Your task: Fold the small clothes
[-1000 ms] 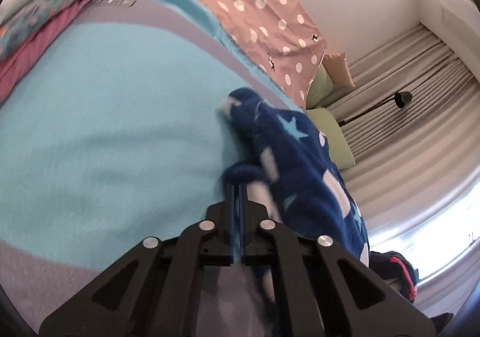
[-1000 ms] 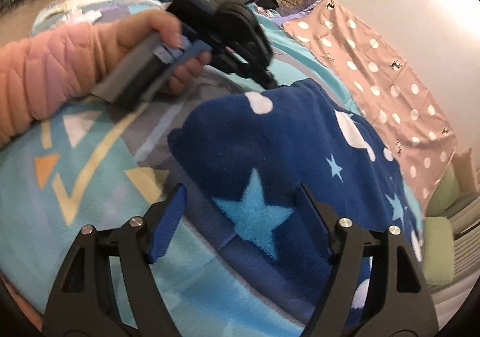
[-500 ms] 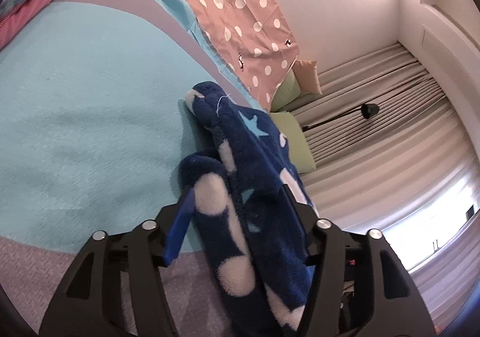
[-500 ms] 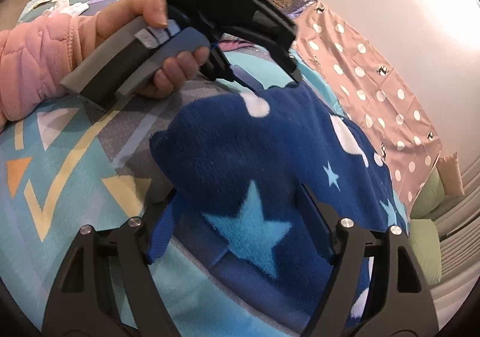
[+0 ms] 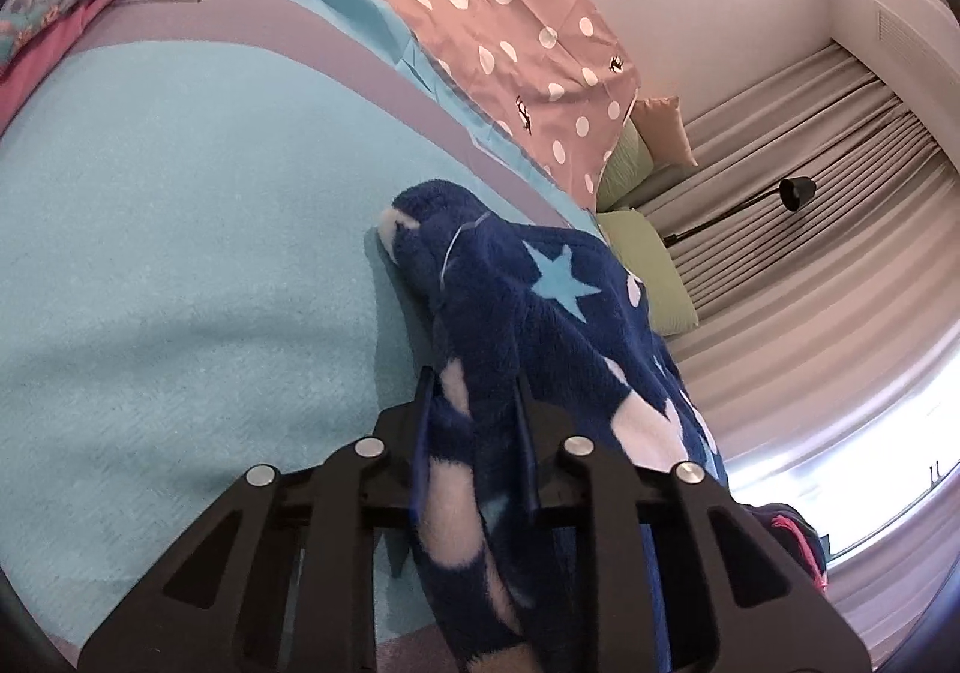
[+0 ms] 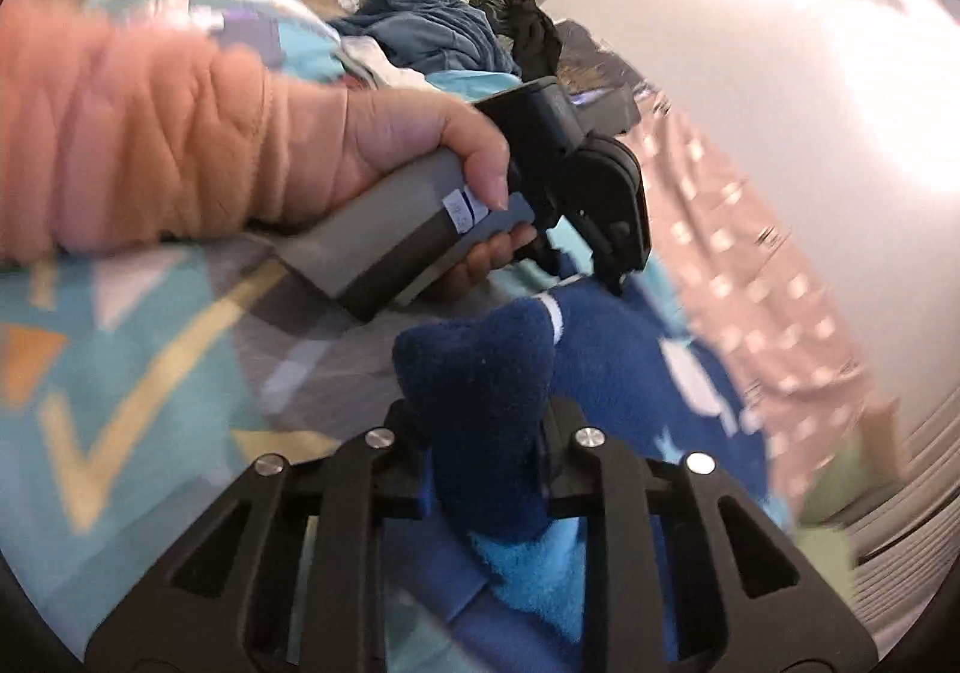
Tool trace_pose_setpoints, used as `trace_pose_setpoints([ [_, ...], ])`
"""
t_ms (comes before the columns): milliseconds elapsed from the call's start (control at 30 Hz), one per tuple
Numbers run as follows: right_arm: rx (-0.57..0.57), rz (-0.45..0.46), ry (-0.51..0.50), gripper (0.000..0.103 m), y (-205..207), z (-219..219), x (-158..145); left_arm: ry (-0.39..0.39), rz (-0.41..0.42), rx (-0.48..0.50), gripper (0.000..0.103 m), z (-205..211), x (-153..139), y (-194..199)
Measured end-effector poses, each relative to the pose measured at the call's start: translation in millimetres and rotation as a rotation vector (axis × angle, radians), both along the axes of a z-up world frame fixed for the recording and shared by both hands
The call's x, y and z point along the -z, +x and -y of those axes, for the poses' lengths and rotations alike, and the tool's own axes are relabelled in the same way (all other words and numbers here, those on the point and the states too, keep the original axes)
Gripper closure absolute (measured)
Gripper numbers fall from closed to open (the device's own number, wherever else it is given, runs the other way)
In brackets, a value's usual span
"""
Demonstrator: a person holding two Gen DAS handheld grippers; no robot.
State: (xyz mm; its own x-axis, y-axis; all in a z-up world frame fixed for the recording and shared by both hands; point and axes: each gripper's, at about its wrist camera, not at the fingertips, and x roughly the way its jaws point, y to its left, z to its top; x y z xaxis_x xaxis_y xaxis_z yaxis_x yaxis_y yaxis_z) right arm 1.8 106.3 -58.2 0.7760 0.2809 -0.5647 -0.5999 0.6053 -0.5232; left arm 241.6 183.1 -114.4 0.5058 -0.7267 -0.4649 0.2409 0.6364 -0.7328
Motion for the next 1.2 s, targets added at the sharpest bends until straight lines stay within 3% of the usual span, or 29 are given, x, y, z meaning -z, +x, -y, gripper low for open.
trace_pose_setpoints([
  [133,-0.016,0.036,-0.043,0.081,-7,-4,12,-0.060,-0.026,-0.011,0.084,-7,7,4],
  [333,0.027,0.054,0.000,0.071,-17,3,4,-0.061,-0.011,-0.029,0.080,-8,4,-1],
  [467,0.014,0.163,-0.038,0.038,-32,4,4,-0.044,-0.008,-0.028,0.071,-9,1,-7],
  [600,0.007,0.218,-0.069,0.034,-37,0,9,-0.065,-0.003,0.011,0.053,-8,-3,-16],
  [733,0.046,0.151,-0.089,0.037,-16,-9,19,0.011,-0.010,0.020,0.051,9,-5,-8],
  [767,0.056,0.132,-0.082,0.046,-9,-10,17,0.021,-0.011,0.022,0.052,12,-6,-5],
  [800,0.072,0.123,-0.080,0.063,-3,-11,16,0.028,-0.012,0.023,0.053,16,-6,-2],
  [900,0.089,0.089,0.001,0.076,6,-4,3,0.019,-0.026,0.033,0.069,19,-2,8],
  [1033,0.124,0.029,0.162,0.077,10,19,-23,-0.045,-0.051,0.011,0.076,10,-1,8],
  [1200,0.144,0.007,0.276,0.077,12,39,-47,0.008,-0.001,-0.009,0.077,19,-30,0],
])
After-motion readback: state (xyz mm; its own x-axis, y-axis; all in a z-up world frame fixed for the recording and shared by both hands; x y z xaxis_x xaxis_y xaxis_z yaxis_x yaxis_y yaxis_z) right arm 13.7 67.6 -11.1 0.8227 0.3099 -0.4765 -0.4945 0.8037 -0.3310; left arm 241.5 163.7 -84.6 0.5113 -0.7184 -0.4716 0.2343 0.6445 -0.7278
